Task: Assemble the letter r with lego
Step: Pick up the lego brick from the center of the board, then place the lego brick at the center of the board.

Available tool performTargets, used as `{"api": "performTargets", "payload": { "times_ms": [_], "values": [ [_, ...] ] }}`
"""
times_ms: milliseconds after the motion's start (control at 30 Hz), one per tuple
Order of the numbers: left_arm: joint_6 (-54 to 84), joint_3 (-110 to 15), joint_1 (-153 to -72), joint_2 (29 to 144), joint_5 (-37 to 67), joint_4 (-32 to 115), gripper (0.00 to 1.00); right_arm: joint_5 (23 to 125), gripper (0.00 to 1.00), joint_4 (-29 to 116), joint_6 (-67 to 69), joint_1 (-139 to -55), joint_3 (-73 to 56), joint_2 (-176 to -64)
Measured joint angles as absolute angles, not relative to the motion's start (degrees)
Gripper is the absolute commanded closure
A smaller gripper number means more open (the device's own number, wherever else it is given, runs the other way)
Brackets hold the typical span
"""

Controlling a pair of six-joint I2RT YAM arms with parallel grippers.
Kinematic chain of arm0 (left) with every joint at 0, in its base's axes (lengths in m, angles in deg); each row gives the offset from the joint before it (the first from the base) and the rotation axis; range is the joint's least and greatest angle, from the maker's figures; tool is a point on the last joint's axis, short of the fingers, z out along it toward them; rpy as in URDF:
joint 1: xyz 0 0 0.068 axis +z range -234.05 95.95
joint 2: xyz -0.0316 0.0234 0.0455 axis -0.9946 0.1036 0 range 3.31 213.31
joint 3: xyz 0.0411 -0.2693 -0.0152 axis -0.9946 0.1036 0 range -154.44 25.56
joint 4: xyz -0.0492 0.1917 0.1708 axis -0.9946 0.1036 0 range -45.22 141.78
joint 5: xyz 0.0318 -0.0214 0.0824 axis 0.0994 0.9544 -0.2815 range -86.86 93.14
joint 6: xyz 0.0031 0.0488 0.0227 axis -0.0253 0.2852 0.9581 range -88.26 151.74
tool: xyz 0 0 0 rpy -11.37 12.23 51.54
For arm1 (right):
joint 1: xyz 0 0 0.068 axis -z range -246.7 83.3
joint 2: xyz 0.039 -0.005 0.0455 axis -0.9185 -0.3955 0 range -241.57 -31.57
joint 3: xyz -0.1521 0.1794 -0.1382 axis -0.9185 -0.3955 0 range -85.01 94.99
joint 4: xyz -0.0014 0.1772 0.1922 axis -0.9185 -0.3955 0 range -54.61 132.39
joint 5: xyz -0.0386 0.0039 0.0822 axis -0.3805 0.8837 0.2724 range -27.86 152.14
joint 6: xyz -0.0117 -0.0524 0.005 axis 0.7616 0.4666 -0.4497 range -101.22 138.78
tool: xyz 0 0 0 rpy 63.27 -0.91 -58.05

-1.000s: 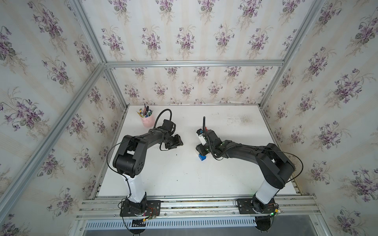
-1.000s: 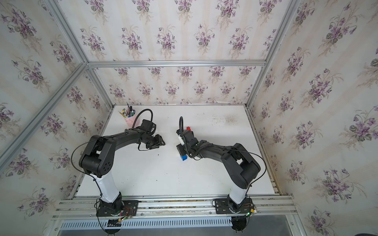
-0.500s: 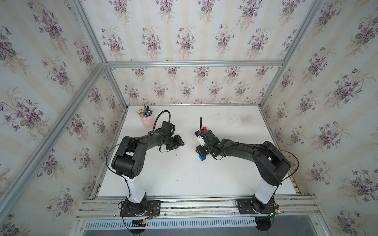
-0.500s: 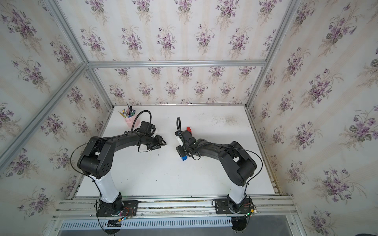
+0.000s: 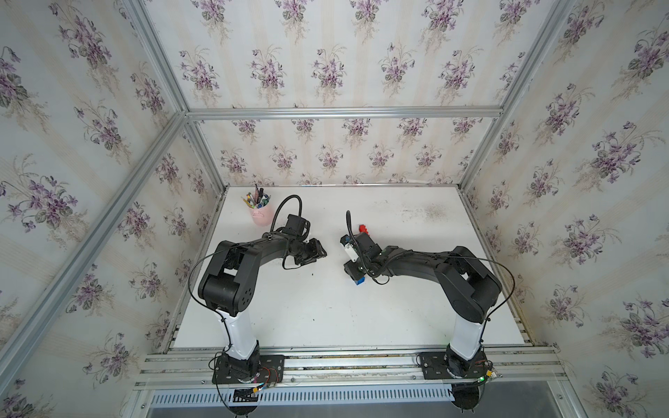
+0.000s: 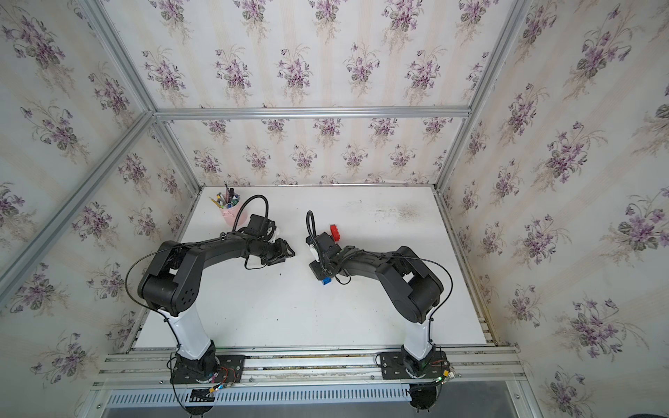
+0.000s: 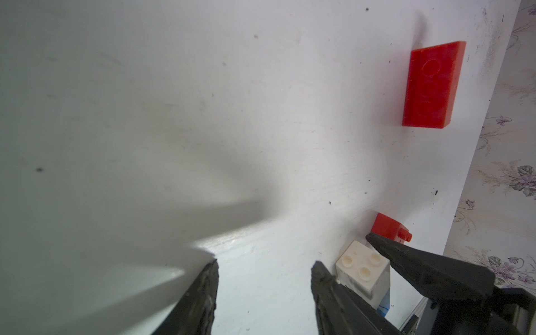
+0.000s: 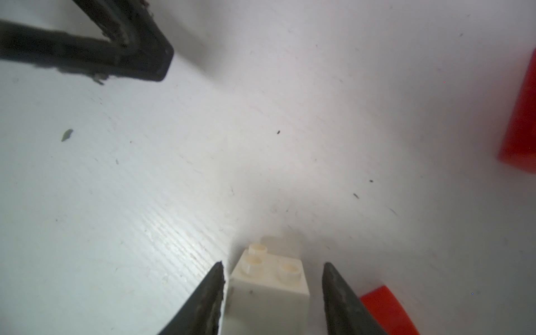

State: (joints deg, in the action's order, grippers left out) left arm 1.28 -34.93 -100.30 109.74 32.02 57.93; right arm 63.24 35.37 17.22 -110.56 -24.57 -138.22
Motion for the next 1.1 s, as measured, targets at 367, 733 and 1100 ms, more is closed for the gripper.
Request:
{"api": "performTargets", "payload": {
  "times_ms": [367, 733, 1100],
  "values": [
    [1.3, -34.8, -100.3, 108.9, 31.2, 59.5, 0.46, 63.1, 0.64, 37.0, 15.8, -110.6, -25.3, -136.8],
    [2.4, -29.7, -99.5, 93.3, 26.0, 58.8, 0.50, 66.7, 0.69, 66.0, 7.8, -111.0, -39.8, -129.6],
    [1.9, -16.0, -99.5, 69.5, 16.5, 46.9, 0.47, 63.5, 0.84, 112.0, -1.0, -115.5, -48.8, -143.4]
  ]
}}
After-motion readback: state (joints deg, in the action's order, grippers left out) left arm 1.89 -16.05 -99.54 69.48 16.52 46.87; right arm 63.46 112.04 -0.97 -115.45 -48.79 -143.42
